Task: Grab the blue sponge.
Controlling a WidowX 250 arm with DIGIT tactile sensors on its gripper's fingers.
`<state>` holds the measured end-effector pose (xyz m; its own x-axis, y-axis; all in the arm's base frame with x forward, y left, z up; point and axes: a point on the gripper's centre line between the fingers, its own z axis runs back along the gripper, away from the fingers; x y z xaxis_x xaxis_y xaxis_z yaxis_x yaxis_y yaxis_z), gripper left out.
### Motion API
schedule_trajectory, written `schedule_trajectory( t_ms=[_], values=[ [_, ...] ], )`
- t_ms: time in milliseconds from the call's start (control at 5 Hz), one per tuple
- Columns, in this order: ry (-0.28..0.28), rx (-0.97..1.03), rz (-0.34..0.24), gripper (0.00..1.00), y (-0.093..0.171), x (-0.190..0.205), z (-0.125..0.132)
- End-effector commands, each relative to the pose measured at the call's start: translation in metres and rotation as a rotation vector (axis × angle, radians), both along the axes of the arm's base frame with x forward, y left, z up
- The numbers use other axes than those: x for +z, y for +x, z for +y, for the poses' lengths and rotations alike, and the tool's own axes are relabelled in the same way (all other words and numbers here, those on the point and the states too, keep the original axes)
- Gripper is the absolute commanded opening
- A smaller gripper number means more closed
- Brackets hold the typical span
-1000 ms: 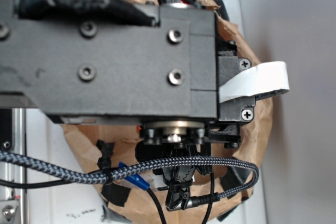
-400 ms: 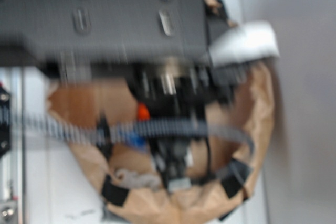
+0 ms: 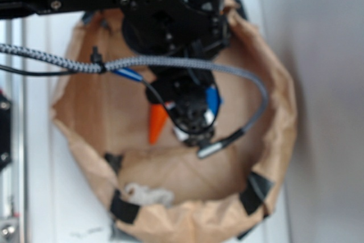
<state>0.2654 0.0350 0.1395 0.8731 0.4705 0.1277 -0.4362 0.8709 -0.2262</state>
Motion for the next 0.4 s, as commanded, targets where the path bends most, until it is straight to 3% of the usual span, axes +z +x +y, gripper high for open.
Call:
schedule_trajectory(
  t_ms=[0,200],
  values=[
    [0.076,0.052,-0.045,1.0,0.018,-0.011,-0.021],
    [0.109,0.063,-0.052,1.0,0.02,-0.025,-0.028]
  ],
)
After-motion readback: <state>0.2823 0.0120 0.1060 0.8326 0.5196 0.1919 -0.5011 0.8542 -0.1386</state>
